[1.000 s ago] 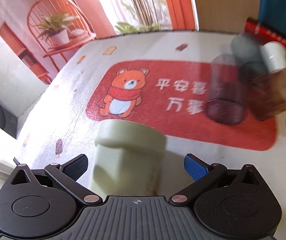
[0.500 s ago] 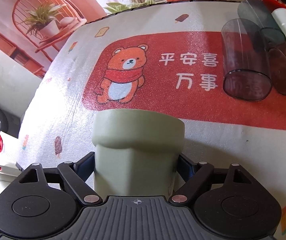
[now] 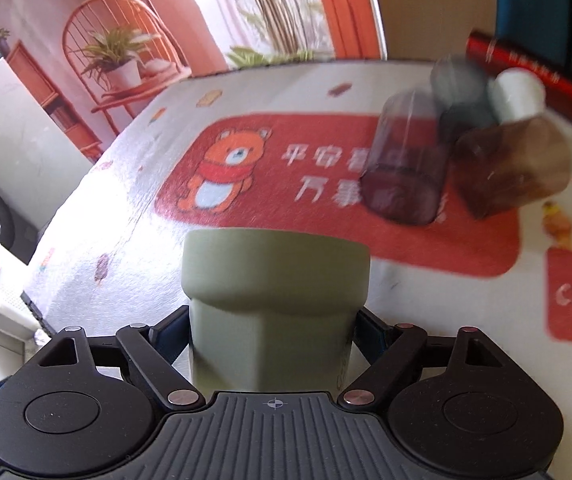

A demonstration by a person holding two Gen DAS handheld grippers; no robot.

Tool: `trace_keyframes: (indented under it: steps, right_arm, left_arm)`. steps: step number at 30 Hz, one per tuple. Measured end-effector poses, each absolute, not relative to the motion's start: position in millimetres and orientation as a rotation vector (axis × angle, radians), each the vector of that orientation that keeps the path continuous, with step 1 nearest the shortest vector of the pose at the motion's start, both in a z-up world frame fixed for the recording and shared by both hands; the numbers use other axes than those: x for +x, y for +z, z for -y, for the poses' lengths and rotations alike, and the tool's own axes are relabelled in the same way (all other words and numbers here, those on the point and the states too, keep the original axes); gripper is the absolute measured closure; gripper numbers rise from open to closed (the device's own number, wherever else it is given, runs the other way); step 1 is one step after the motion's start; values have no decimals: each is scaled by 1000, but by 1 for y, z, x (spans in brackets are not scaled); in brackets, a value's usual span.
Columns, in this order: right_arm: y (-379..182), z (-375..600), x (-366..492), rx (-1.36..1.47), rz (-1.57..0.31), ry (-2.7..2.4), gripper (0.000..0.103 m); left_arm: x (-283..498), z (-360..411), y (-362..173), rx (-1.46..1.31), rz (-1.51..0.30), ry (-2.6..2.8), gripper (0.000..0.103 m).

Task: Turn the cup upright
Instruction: 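Rotate the right gripper to turn the green cup opening up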

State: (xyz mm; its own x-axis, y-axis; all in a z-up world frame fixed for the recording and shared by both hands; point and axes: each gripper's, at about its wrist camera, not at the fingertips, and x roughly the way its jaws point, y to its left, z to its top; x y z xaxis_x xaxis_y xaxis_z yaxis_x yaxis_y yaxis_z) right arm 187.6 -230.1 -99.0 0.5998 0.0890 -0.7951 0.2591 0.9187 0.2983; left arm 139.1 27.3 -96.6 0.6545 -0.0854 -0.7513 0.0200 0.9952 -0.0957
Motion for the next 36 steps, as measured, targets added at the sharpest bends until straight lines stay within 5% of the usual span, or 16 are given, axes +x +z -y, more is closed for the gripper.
trace_keyframes:
  steps: [20, 36]
  right_arm:
    - [-80, 222, 170, 67, -714, -170, 23]
    - [-76, 203, 134, 32, -725, -159, 18]
  left_arm:
    - [145, -24, -108, -78, -897, -61, 9]
    - [142, -21, -102, -61, -877, -70, 9]
